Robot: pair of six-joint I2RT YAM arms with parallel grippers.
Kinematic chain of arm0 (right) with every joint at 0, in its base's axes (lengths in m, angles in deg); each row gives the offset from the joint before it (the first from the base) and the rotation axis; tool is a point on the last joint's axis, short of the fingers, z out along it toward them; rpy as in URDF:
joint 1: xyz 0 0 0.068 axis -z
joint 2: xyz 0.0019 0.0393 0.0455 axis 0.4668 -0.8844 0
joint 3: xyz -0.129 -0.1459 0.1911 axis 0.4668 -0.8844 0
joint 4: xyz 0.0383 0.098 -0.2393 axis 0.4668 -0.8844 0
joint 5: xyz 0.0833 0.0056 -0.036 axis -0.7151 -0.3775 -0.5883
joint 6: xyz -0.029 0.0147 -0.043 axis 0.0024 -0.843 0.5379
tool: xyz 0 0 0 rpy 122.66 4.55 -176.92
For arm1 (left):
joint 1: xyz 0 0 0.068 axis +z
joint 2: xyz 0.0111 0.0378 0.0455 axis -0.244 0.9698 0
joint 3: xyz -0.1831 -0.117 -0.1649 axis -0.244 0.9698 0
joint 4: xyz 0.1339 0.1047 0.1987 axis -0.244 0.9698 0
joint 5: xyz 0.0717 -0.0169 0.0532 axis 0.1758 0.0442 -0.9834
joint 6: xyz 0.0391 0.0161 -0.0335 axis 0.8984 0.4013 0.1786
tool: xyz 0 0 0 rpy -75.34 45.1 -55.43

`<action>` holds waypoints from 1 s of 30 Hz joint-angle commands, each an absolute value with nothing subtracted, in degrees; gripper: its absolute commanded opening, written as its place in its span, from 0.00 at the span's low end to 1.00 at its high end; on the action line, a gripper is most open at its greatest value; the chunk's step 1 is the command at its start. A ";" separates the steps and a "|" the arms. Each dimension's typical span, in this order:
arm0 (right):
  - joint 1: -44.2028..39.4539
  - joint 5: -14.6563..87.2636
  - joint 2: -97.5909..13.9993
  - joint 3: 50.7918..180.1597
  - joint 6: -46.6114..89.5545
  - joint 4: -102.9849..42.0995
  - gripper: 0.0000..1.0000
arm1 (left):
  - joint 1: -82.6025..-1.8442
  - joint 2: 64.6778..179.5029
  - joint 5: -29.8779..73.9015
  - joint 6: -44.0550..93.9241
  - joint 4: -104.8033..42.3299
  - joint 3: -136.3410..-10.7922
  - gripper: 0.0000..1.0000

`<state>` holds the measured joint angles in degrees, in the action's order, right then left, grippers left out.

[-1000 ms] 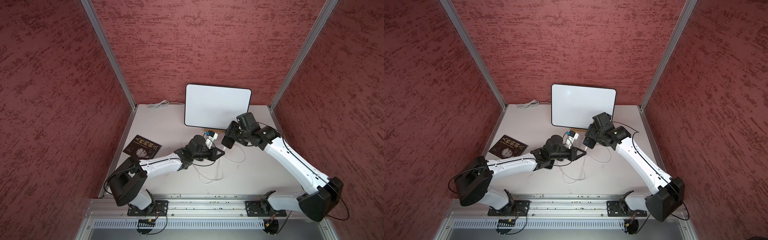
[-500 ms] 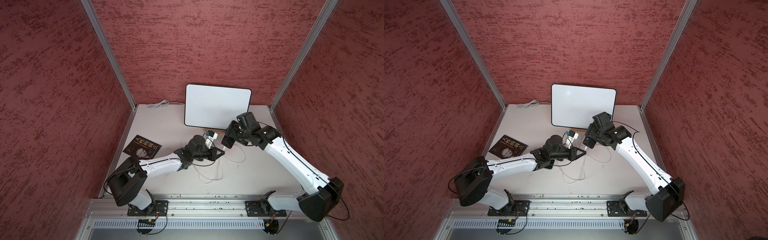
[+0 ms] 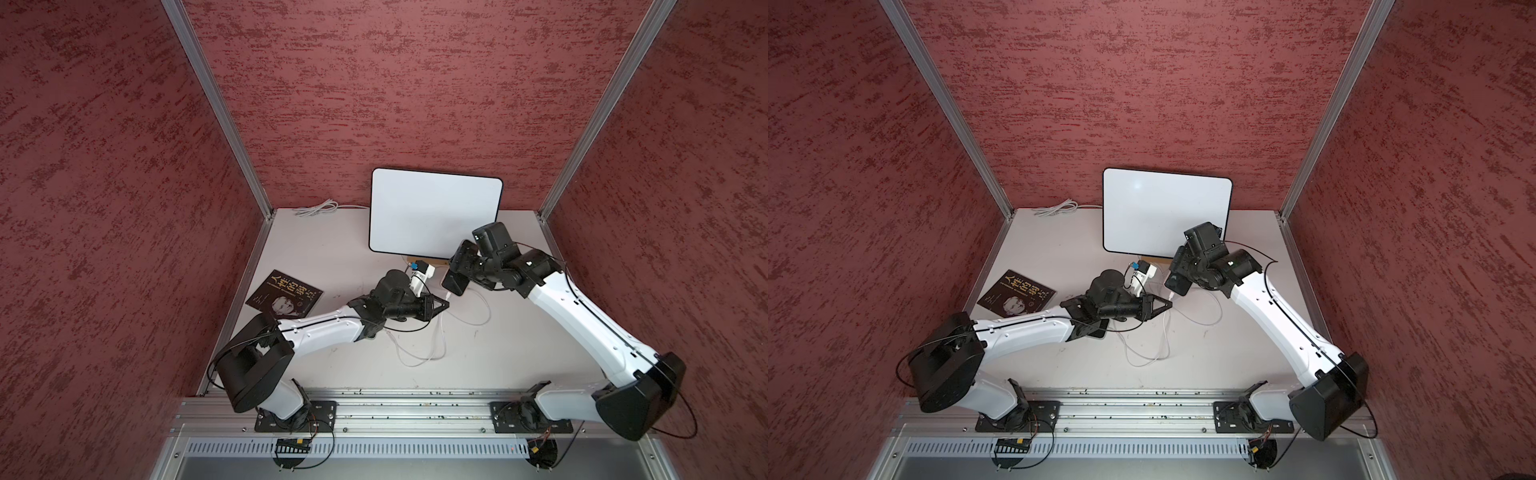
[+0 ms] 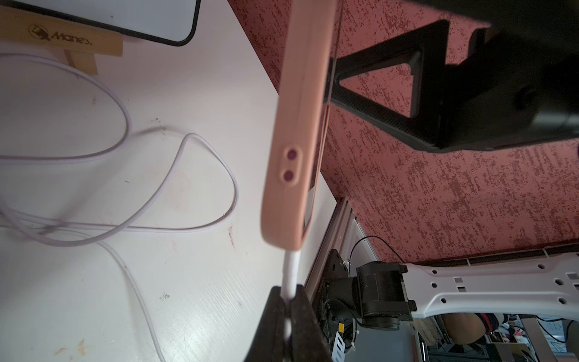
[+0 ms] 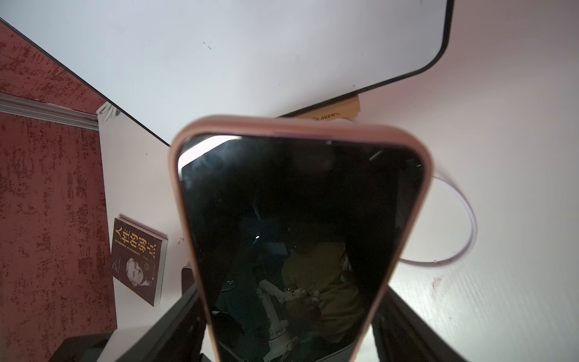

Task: Unplug the charging cable from the phone
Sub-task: Remove the charging cable from the phone.

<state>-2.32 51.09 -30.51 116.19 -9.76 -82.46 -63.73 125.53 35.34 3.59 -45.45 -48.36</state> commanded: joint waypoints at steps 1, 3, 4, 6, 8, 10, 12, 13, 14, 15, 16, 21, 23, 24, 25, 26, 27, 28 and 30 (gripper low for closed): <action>-3.01 51.22 -30.52 119.46 -9.58 -80.26 0.25 | -63.69 124.18 35.88 4.77 -44.84 -47.92 0.00; -2.99 51.26 -30.89 119.81 -9.49 -80.36 0.25 | -63.67 123.94 35.88 4.79 -44.59 -47.76 0.00; -3.00 51.04 -31.07 120.03 -9.41 -80.35 0.26 | -63.69 123.80 35.89 4.80 -44.56 -47.76 0.00; -2.92 50.63 -31.64 120.40 -9.41 -80.51 0.26 | -63.69 123.69 35.86 4.91 -44.42 -47.75 0.00; -2.89 50.58 -31.85 120.57 -9.42 -80.51 0.25 | -63.72 123.56 35.84 5.06 -44.21 -47.72 0.00; -2.86 50.69 -31.97 120.66 -9.54 -80.53 0.25 | -63.78 123.54 35.89 5.20 -44.08 -47.76 0.00; -2.76 50.81 -31.96 120.80 -9.55 -80.59 0.25 | -63.78 123.52 35.91 5.28 -43.85 -47.82 0.00; -2.69 50.88 -31.99 120.89 -9.49 -80.61 0.25 | -63.78 123.56 35.92 5.26 -43.73 -47.78 0.00; -2.50 50.94 -31.97 120.96 -9.51 -80.71 0.25 | -63.77 123.41 35.92 5.40 -43.69 -47.82 0.00; -2.42 51.07 -31.98 121.06 -9.49 -80.83 0.23 | -63.77 123.43 36.01 5.39 -43.66 -47.76 0.00; -2.24 51.03 -32.00 121.14 -9.53 -80.86 0.23 | -63.78 123.43 36.02 5.38 -43.59 -47.73 0.00; -1.63 50.79 -32.30 121.16 -9.68 -80.83 0.23 | -63.83 123.39 36.05 5.37 -43.81 -47.48 0.00; -1.36 50.72 -32.36 121.24 -9.62 -80.79 0.23 | -63.89 123.24 35.99 5.27 -43.87 -47.31 0.00; -1.23 50.69 -32.42 121.25 -9.64 -80.91 0.23 | -63.95 123.22 36.04 5.29 -43.91 -47.23 0.00; -1.12 50.74 -32.40 121.32 -9.58 -80.94 0.23 | -63.95 123.17 36.06 5.26 -43.91 -47.22 0.00; -1.00 50.63 -32.41 121.38 -9.63 -80.93 0.23 | -63.96 123.06 36.13 5.24 -43.92 -47.14 0.00; -0.81 50.70 -32.45 121.42 -9.62 -80.89 0.23 | -63.97 122.97 36.10 5.30 -43.93 -47.06 0.00; -0.76 50.73 -32.53 121.50 -9.65 -80.88 0.22 | -63.99 122.95 36.11 5.28 -43.85 -47.02 0.00; -0.49 50.84 -32.49 121.60 -9.57 -81.00 0.22 | -64.02 122.87 36.24 5.24 -43.84 -46.98 0.00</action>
<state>-1.17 50.83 -32.92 118.45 -9.55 -83.71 -63.69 124.53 35.41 4.48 -44.29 -47.90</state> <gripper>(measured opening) 0.810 0.105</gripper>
